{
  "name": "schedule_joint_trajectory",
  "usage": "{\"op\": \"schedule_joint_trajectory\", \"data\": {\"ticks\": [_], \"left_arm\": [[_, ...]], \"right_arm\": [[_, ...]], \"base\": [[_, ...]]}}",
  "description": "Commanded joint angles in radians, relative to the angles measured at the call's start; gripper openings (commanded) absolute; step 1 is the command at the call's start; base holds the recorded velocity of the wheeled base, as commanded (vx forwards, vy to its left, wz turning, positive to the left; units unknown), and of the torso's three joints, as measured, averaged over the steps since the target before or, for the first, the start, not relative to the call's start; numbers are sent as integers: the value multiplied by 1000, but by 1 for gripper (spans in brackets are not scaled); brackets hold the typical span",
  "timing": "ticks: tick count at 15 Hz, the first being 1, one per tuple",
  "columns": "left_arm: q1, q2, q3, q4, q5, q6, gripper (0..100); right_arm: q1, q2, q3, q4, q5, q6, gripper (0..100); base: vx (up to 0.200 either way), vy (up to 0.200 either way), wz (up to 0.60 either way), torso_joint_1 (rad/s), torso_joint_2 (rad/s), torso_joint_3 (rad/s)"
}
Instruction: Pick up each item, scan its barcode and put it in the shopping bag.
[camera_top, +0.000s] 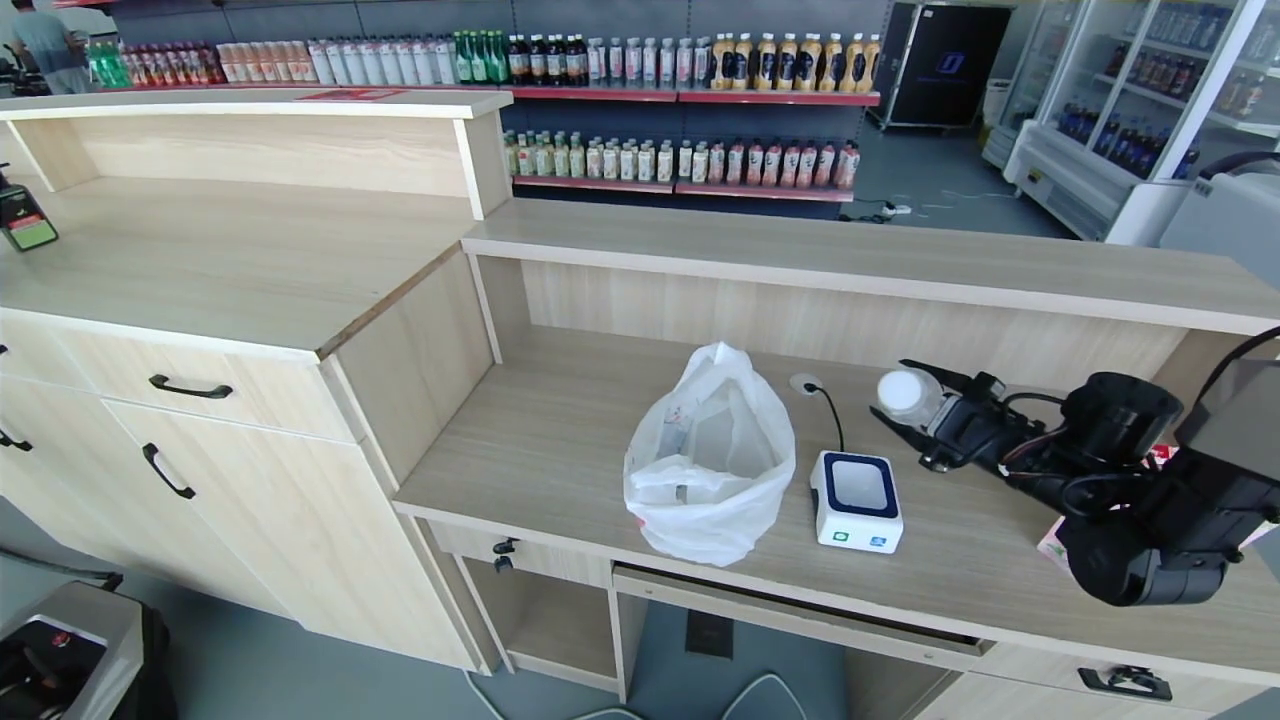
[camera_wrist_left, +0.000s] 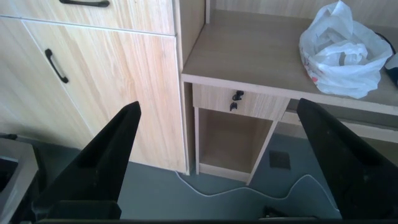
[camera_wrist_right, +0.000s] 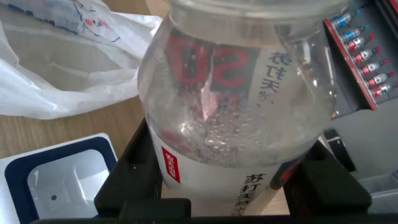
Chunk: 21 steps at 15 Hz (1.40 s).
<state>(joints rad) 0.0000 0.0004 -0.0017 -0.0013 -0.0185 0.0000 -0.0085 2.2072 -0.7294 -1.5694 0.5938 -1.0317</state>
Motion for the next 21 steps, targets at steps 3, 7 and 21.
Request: {"op": "schedule_joint_trajectory", "data": {"ticks": [3, 7, 21], "left_arm": [[0, 0, 0, 0, 0, 0, 100], [0, 0, 0, 0, 0, 0, 100], [0, 0, 0, 0, 0, -2, 100]], "right_arm": [[1, 46, -8, -1, 67, -1, 0], [5, 66, -27, -1, 123, -16, 0], [25, 172, -124, -1, 126, -8, 0]], "base": [[0, 0, 0, 0, 0, 0], [0, 0, 0, 0, 0, 0], [0, 0, 0, 0, 0, 0]]}}
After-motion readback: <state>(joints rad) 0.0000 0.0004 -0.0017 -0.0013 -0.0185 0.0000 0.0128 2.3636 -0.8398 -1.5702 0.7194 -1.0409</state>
